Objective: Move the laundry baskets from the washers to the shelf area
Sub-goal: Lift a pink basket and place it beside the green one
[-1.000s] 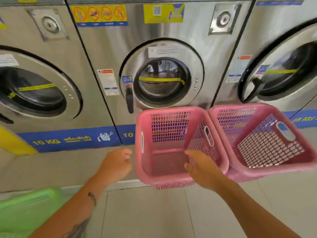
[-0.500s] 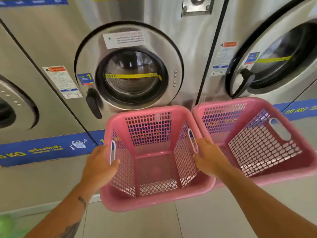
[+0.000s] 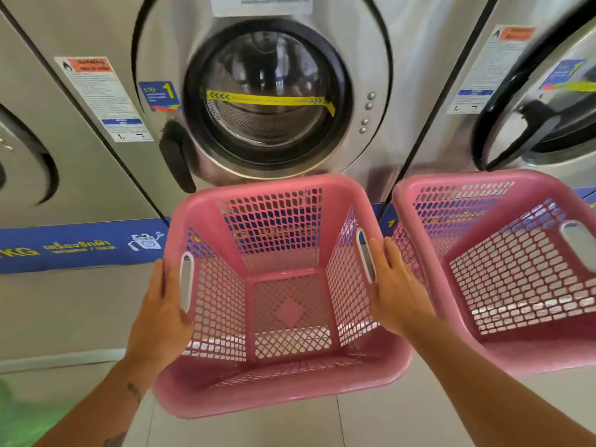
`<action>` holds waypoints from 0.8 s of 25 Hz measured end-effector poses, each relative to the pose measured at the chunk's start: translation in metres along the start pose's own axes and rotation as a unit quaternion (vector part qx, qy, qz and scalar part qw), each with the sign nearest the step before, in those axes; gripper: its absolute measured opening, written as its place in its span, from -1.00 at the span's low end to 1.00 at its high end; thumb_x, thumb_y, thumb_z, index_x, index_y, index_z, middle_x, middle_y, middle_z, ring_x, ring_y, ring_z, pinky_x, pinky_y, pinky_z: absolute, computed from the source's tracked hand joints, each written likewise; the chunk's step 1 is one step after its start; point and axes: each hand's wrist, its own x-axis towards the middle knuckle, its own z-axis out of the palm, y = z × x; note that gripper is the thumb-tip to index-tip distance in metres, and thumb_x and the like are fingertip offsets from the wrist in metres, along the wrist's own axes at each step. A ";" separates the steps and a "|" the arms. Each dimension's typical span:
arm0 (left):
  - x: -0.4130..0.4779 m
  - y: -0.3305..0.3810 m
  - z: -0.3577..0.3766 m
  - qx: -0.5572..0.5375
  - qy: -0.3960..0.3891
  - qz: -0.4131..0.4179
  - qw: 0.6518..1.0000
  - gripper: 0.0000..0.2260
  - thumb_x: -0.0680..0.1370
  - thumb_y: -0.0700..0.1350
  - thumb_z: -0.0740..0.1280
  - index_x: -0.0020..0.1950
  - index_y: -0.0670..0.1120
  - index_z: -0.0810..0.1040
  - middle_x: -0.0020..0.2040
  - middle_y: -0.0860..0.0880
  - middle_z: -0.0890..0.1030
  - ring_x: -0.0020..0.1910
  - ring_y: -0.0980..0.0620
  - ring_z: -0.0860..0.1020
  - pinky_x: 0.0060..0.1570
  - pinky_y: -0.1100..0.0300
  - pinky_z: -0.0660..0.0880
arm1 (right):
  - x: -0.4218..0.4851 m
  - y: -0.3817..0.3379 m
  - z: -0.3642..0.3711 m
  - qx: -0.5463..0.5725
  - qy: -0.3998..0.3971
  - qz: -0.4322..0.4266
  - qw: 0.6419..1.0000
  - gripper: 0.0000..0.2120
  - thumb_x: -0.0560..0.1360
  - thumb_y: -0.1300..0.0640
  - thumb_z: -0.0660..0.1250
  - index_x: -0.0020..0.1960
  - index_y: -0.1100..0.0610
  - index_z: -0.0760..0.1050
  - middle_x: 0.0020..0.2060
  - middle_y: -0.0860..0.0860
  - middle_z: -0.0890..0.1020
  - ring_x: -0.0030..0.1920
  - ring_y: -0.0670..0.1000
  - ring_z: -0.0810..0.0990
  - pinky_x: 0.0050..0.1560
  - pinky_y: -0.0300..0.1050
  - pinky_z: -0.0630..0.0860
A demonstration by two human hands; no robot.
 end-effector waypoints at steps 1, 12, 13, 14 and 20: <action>-0.004 0.000 -0.004 -0.007 0.009 -0.007 1.000 -0.14 0.38 -0.41 0.28 0.60 -0.03 0.00 0.60 -0.14 0.01 0.39 -0.34 0.35 0.17 -0.16 0.45 | -0.001 -0.003 0.006 0.019 -0.003 -0.001 1.000 -0.08 0.39 0.33 0.27 0.55 -0.02 -0.20 0.55 0.09 -0.04 0.35 0.31 0.40 0.06 0.19 0.52; -0.105 -0.054 -0.049 0.022 0.002 -0.007 1.000 -0.28 0.40 -0.39 0.29 0.55 -0.20 0.18 0.54 -0.23 0.21 0.33 -0.35 0.44 0.14 -0.22 0.50 | -0.089 -0.034 0.028 0.007 -0.057 -0.032 0.998 -0.06 0.37 0.35 0.25 0.57 0.08 -0.22 0.57 0.10 -0.16 0.28 0.34 0.48 -0.10 0.18 0.53; -0.118 -0.061 -0.056 0.029 0.004 -0.010 1.000 -0.28 0.39 -0.41 0.27 0.55 -0.20 0.18 0.54 -0.23 0.22 0.32 -0.35 0.46 0.14 -0.22 0.51 | -0.099 -0.040 0.026 0.011 -0.061 -0.041 0.997 -0.07 0.37 0.34 0.26 0.57 0.08 -0.21 0.58 0.10 -0.14 0.28 0.34 0.47 -0.08 0.18 0.52; -0.133 -0.070 -0.064 0.033 0.002 -0.015 0.999 -0.28 0.40 -0.41 0.26 0.55 -0.19 0.18 0.54 -0.23 0.22 0.30 -0.35 0.47 0.13 -0.21 0.52 | -0.110 -0.047 0.027 0.013 -0.069 -0.052 0.996 -0.09 0.38 0.34 0.25 0.57 0.08 -0.19 0.58 0.11 -0.12 0.29 0.34 0.46 -0.05 0.17 0.51; -0.195 -0.124 -0.075 0.063 -0.026 -0.032 0.997 -0.26 0.45 -0.34 0.26 0.59 -0.09 0.06 0.58 -0.15 0.15 0.03 -0.29 0.58 -0.12 -0.09 0.57 | -0.159 -0.080 0.064 0.005 -0.135 -0.065 0.989 -0.17 0.51 0.22 0.23 0.57 0.07 -0.25 0.59 0.07 -0.14 0.36 0.25 0.43 0.02 0.15 0.54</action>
